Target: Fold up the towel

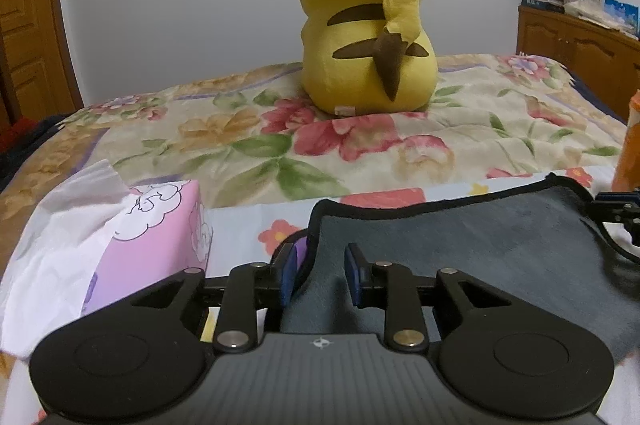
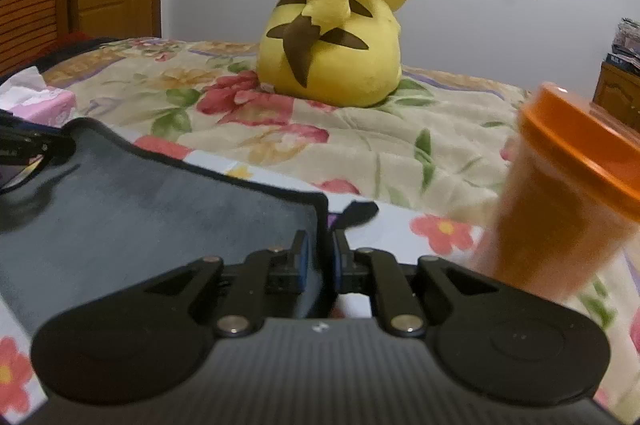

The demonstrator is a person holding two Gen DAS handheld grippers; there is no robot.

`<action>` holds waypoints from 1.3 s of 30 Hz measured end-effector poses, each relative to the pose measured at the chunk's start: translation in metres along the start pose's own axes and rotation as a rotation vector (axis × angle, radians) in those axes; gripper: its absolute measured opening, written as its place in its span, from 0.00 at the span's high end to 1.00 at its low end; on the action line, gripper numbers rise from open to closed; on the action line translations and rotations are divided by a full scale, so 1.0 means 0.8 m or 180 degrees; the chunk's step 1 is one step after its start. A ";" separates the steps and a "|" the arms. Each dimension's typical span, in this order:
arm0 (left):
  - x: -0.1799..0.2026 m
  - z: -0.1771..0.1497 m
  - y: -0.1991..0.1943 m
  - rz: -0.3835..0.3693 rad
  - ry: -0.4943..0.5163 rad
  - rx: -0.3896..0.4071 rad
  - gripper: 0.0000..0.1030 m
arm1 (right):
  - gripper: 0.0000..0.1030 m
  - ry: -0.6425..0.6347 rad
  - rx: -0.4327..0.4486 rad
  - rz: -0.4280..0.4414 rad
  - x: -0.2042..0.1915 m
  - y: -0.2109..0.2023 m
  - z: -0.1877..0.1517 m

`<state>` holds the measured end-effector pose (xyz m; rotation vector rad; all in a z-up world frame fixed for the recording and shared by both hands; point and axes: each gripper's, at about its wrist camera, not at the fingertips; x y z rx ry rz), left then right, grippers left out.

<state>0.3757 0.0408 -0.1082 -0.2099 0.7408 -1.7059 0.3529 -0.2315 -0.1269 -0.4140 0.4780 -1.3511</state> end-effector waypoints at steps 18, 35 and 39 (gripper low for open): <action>0.045 0.010 -0.116 -0.0083 0.0138 -0.0026 0.62 | 0.87 0.0202 0.0000 0.0037 -0.008 -0.130 -0.002; 0.059 0.016 -0.248 -0.0113 0.0140 0.0052 0.51 | 0.87 0.0330 0.0167 0.0121 -0.020 -0.251 0.002; 0.061 0.017 -0.277 -0.0106 0.0132 0.0091 0.44 | 0.87 0.0365 0.0209 0.0146 -0.023 -0.275 0.003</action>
Point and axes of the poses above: each gripper's, at about its wrist camera, not at the fingertips, and y roughly the way its jaws point, x to its right, z to its top, and after that the axes turned 12 degrees about y, right-handed
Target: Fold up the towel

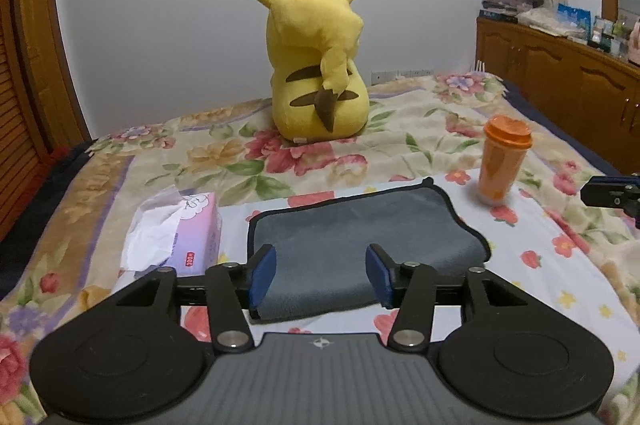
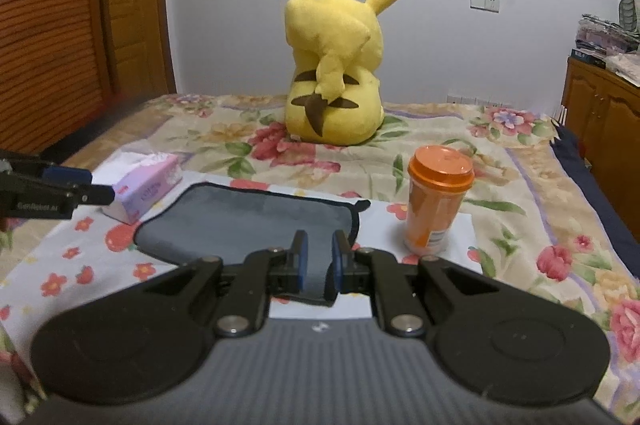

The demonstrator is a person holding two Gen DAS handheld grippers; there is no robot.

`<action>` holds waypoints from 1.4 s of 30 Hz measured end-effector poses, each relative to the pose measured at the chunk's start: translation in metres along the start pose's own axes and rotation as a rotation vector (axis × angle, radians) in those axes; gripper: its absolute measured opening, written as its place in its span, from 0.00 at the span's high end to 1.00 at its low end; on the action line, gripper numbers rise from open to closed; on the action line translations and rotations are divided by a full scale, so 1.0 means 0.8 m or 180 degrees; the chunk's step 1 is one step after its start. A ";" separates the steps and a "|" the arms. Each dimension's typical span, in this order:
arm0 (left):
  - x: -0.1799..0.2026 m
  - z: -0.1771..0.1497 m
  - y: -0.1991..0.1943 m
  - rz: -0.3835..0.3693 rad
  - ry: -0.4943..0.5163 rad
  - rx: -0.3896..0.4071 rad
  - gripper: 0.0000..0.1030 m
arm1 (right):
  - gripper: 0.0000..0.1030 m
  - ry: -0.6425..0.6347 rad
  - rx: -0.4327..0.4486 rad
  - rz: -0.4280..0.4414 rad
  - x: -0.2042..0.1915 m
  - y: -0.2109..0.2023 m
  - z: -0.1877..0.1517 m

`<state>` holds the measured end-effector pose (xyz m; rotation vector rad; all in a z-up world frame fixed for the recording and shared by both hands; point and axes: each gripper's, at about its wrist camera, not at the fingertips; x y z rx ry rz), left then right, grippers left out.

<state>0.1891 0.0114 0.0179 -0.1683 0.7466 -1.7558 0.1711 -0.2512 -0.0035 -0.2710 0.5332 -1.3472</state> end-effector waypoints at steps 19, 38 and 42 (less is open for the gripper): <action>0.014 -0.010 -0.085 0.0095 -0.0105 0.0169 0.04 | 0.41 0.0046 0.0140 0.0017 -0.022 -0.067 -0.014; 0.040 -0.031 -0.139 0.0187 -0.0083 0.0208 0.00 | 0.00 0.0048 0.0297 0.0003 -0.038 -0.109 -0.031; 0.049 -0.036 -0.152 0.0123 -0.0089 0.0224 0.00 | 0.00 0.0052 0.0331 -0.0004 -0.041 -0.118 -0.034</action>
Point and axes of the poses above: each gripper's, at about its wrist camera, not at the fingertips, and y roughly the way its jaws point, x to its right, z to its top, and after that the axes turned 12 degrees about y, right-handed
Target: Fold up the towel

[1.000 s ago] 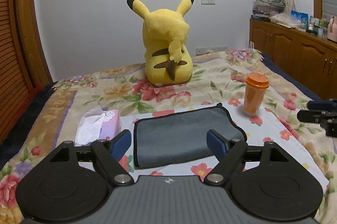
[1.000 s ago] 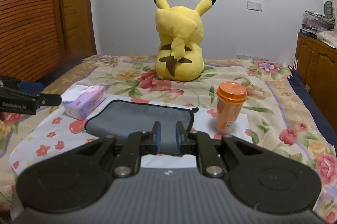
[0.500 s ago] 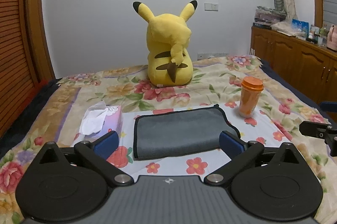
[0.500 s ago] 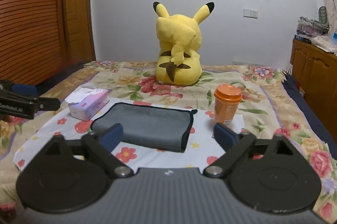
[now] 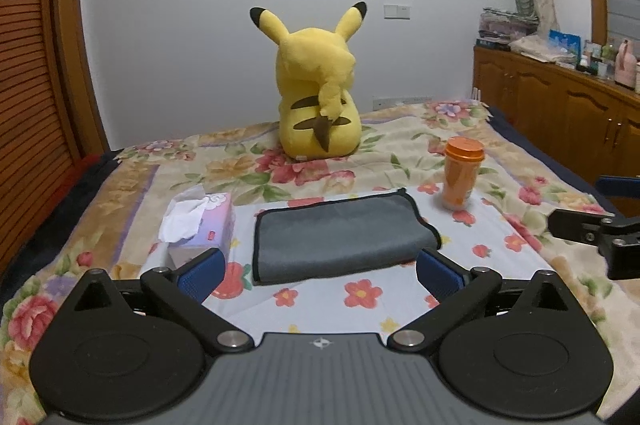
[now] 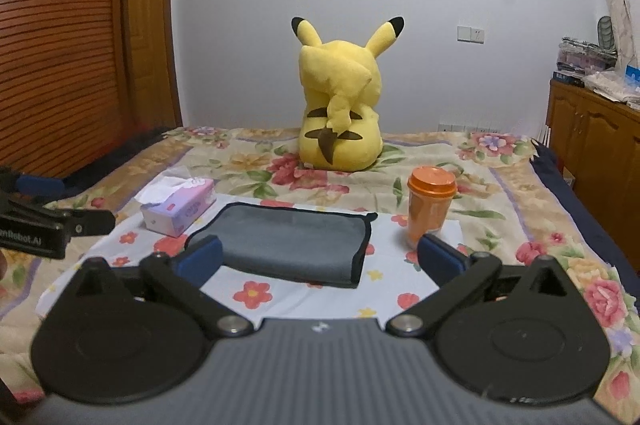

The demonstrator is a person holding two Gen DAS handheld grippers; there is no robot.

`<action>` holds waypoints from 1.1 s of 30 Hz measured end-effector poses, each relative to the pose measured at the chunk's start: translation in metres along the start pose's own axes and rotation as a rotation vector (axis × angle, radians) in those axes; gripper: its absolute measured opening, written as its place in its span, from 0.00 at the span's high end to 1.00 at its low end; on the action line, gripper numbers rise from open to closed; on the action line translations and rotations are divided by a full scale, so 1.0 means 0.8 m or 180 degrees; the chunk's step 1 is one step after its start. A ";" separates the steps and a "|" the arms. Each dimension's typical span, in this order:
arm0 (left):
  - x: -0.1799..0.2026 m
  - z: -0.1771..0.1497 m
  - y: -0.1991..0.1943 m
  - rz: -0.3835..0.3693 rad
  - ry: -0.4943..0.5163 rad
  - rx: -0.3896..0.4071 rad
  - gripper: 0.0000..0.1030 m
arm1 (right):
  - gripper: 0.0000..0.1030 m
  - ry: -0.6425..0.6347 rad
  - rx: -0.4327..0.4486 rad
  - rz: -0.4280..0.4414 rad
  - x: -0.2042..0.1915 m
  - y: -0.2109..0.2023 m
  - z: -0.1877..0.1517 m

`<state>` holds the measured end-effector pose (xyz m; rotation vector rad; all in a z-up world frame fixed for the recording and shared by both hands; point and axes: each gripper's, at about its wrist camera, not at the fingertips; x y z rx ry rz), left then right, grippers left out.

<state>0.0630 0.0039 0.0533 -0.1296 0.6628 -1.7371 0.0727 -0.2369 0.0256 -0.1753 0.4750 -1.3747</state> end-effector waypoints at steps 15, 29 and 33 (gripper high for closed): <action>0.026 -0.040 -0.026 -0.0109 -0.0062 -0.0075 0.00 | 0.00 0.0061 -0.0058 -0.0079 0.008 -0.023 -0.032; 0.032 -0.072 -0.010 -0.0138 -0.0147 -0.0223 0.00 | 0.00 0.0104 -0.0177 -0.0082 0.007 -0.017 -0.057; 0.036 -0.081 -0.002 -0.0159 -0.0178 -0.0274 0.00 | 0.00 0.0132 -0.0225 -0.0082 0.007 -0.013 -0.065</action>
Point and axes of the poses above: each gripper's, at about its wrist camera, not at the fingertips, and y roughly the way its jaws point, x to its right, z to its top, and after that the axes turned 12 degrees about y, right-handed
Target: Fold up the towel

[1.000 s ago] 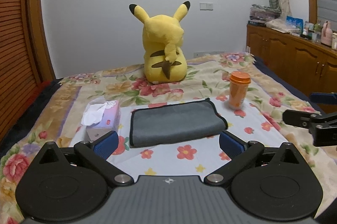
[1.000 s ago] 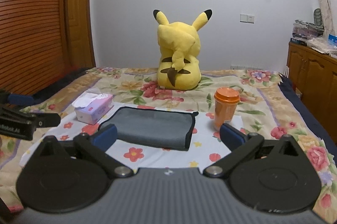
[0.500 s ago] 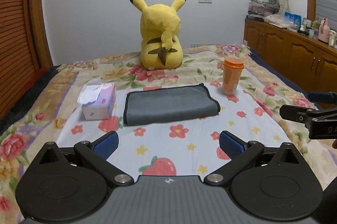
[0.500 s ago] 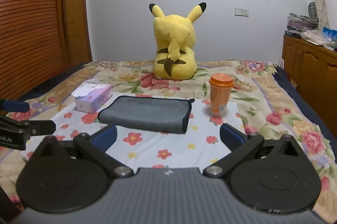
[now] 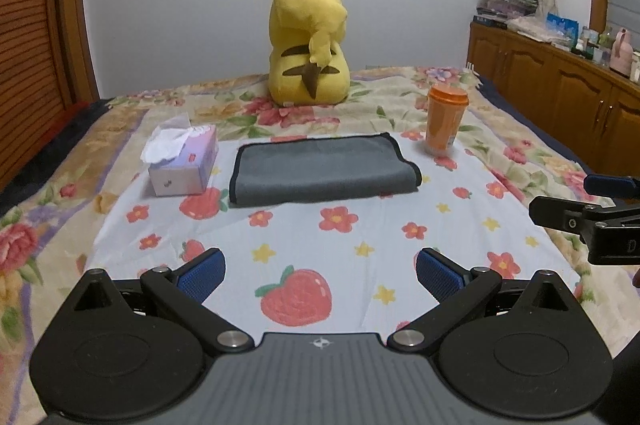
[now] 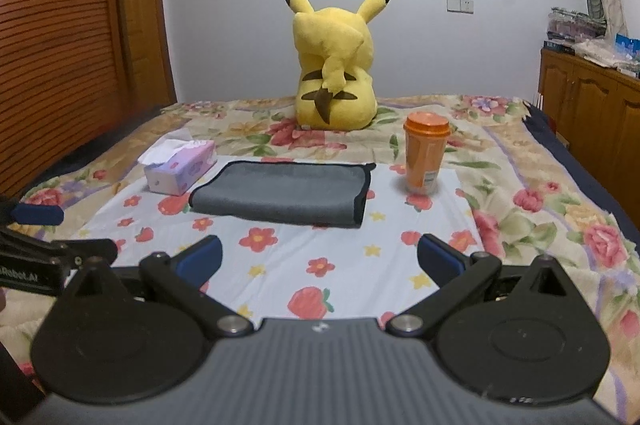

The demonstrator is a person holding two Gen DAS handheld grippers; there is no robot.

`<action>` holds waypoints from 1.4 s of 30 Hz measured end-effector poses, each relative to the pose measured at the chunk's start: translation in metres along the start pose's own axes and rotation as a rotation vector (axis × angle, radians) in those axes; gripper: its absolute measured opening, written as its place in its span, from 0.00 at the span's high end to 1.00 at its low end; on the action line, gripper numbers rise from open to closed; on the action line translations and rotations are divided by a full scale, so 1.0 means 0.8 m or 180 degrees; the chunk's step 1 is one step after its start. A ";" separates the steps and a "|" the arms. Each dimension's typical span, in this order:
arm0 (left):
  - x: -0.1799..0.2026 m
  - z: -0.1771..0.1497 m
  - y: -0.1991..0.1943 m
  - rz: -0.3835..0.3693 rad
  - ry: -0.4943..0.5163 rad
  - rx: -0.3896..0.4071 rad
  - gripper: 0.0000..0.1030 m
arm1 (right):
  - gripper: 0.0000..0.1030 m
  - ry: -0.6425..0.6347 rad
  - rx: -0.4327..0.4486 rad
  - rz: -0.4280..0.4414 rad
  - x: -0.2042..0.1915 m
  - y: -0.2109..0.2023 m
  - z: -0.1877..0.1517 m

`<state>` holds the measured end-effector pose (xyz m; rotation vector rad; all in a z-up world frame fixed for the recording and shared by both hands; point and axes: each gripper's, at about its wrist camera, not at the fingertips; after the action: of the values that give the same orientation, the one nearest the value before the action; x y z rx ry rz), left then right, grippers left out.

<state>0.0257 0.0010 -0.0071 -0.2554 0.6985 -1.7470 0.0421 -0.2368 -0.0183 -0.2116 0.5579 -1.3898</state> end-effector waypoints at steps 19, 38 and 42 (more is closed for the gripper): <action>-0.009 -0.024 0.031 0.0008 -0.0174 -0.0066 0.00 | 0.00 -0.0128 -0.0205 -0.0152 0.005 0.044 -0.029; -0.007 -0.020 0.005 0.0167 -0.0126 0.0315 0.00 | 0.00 -0.0060 0.0061 -0.0130 0.010 0.024 -0.024; -0.007 -0.019 0.000 0.0203 -0.0118 0.0398 0.00 | 0.00 -0.0056 0.0132 -0.0114 0.011 0.020 -0.023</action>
<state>0.0196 0.0113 -0.0180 -0.1772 0.5625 -1.7135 0.0478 -0.2390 -0.0436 -0.2012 0.5124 -1.4317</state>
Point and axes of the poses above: each gripper's, at about its wrist camera, not at the fingertips, and y roughly the way its jaws point, x to its right, z to its top, and after that the axes turned 12 degrees about y, right-handed
